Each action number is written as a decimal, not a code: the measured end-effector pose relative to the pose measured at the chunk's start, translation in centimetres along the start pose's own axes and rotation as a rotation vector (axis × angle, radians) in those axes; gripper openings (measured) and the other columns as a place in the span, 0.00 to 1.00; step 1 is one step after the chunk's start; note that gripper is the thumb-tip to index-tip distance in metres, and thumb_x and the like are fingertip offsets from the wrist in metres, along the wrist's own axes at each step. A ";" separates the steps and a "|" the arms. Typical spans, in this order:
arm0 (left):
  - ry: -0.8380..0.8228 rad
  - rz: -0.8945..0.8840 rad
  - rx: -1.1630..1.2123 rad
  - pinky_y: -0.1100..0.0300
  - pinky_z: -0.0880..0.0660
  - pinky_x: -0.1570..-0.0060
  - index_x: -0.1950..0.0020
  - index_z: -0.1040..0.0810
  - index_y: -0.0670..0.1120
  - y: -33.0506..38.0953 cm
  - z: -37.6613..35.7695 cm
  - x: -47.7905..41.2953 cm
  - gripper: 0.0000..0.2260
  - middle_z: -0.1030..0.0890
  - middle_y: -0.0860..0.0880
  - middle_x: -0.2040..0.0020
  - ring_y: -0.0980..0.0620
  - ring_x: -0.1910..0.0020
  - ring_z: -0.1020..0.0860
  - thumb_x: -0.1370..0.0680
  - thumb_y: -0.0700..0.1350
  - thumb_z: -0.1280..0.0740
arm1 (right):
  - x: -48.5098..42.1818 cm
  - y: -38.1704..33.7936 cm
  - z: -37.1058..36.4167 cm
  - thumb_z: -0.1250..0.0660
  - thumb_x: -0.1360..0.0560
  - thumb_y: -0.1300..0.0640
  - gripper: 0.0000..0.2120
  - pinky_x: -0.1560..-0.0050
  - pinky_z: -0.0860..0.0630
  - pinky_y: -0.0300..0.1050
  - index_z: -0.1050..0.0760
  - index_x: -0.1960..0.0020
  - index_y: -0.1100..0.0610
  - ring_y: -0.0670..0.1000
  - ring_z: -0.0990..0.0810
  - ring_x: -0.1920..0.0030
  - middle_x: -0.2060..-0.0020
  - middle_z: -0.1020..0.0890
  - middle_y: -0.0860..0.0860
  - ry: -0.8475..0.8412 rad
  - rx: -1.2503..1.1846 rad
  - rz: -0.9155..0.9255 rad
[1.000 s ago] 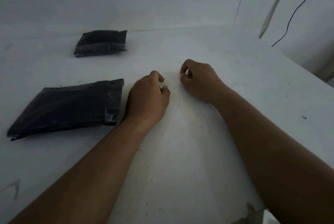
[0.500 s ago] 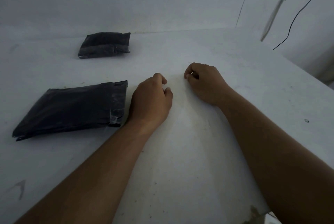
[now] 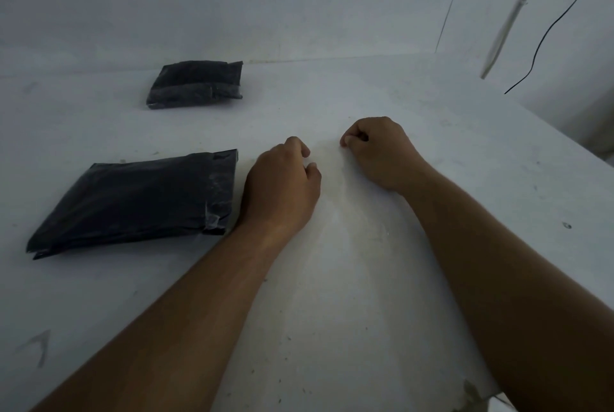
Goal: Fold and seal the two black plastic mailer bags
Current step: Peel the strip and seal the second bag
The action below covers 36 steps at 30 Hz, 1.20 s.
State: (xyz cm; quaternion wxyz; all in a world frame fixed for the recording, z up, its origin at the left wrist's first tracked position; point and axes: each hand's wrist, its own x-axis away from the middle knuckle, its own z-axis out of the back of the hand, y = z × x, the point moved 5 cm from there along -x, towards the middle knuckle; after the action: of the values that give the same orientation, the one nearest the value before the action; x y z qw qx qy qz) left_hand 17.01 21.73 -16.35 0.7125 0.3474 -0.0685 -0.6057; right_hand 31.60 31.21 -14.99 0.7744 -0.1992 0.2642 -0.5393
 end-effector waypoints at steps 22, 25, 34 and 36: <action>-0.010 -0.009 0.010 0.56 0.28 0.55 0.39 0.24 0.46 -0.1 -0.1 -0.1 0.12 0.18 0.48 0.52 0.48 0.50 0.22 0.20 0.47 0.36 | 1.0 -0.8 -0.3 0.36 0.25 0.60 0.08 0.64 0.29 0.37 0.18 0.56 0.58 0.48 0.23 0.60 0.65 0.21 0.47 0.125 0.061 0.029; -0.012 -0.012 0.006 0.57 0.29 0.55 0.39 0.24 0.46 -0.1 -0.1 -0.1 0.12 0.18 0.48 0.51 0.48 0.50 0.22 0.20 0.47 0.36 | 1.1 -1.1 -0.4 0.36 0.26 0.59 0.08 0.59 0.26 0.43 0.19 0.57 0.58 0.49 0.22 0.59 0.62 0.19 0.49 0.138 0.100 0.039; -0.016 0.000 0.007 0.57 0.29 0.54 0.40 0.24 0.46 -0.1 -0.1 0.0 0.11 0.19 0.49 0.50 0.48 0.48 0.22 0.20 0.48 0.36 | -0.7 -1.4 -0.6 0.36 0.29 0.65 0.15 0.69 0.30 0.45 0.35 0.72 0.61 0.54 0.31 0.71 0.75 0.31 0.53 0.036 0.179 -0.128; -0.015 0.011 0.014 0.58 0.30 0.54 0.39 0.24 0.46 -0.1 -0.1 -0.1 0.11 0.19 0.49 0.50 0.49 0.48 0.22 0.20 0.48 0.36 | -0.9 -1.8 -0.6 0.38 0.29 0.67 0.17 0.71 0.38 0.42 0.41 0.71 0.58 0.51 0.36 0.72 0.74 0.35 0.51 0.010 0.187 -0.165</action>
State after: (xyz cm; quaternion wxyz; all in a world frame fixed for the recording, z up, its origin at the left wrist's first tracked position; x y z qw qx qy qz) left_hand 16.96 21.82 -16.48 0.7127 0.3475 -0.0801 -0.6040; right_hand 29.66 31.43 -14.19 0.7414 -0.1445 0.1991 -0.6244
